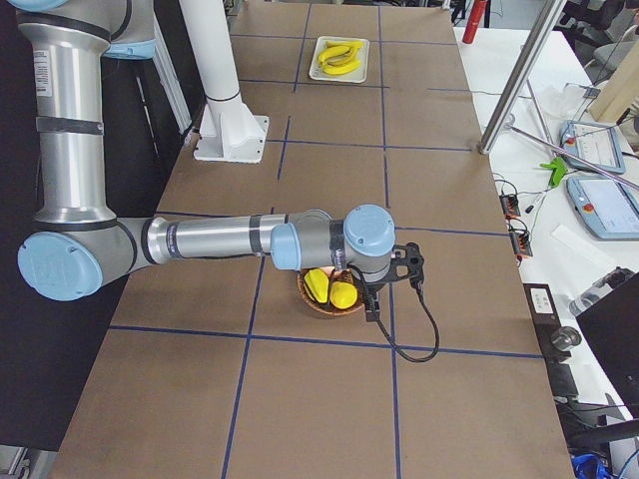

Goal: Transfer all bananas from basket to plate

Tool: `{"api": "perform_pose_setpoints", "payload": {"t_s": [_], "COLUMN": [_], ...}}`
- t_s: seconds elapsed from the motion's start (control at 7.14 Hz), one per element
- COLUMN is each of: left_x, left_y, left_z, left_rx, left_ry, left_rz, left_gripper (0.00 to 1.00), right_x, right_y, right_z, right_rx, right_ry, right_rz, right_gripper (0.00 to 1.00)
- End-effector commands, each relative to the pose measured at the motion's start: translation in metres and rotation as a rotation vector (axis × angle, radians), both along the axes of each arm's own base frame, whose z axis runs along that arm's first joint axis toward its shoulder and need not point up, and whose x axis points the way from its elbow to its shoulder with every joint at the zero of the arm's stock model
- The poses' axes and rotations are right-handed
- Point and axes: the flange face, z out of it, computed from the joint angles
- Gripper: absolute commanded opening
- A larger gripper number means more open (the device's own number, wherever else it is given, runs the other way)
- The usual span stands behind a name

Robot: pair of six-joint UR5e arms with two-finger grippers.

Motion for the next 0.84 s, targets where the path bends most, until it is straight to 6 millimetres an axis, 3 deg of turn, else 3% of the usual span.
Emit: {"api": "perform_pose_setpoints", "payload": {"t_s": [0.0,0.28,0.7], "left_x": [0.003,0.02,0.022], "left_y": [-0.004,-0.009,-0.009], "left_z": [-0.006,-0.01,-0.012], "left_rx": [0.011,0.021,0.028], "left_ry": [-0.001,-0.001,-0.006], "left_rz": [0.005,0.041,0.048], "left_gripper": [1.0,1.0,1.0], "right_x": [-0.001,-0.001,0.004], "right_y": [0.004,0.008,0.018], "right_z": [0.011,0.02,0.032], "right_rx": [-0.028,-0.052,-0.083], "right_ry": [-0.013,-0.014,-0.017], "right_rz": [0.0,0.0,0.013], "right_gripper": [1.0,1.0,1.0]}}
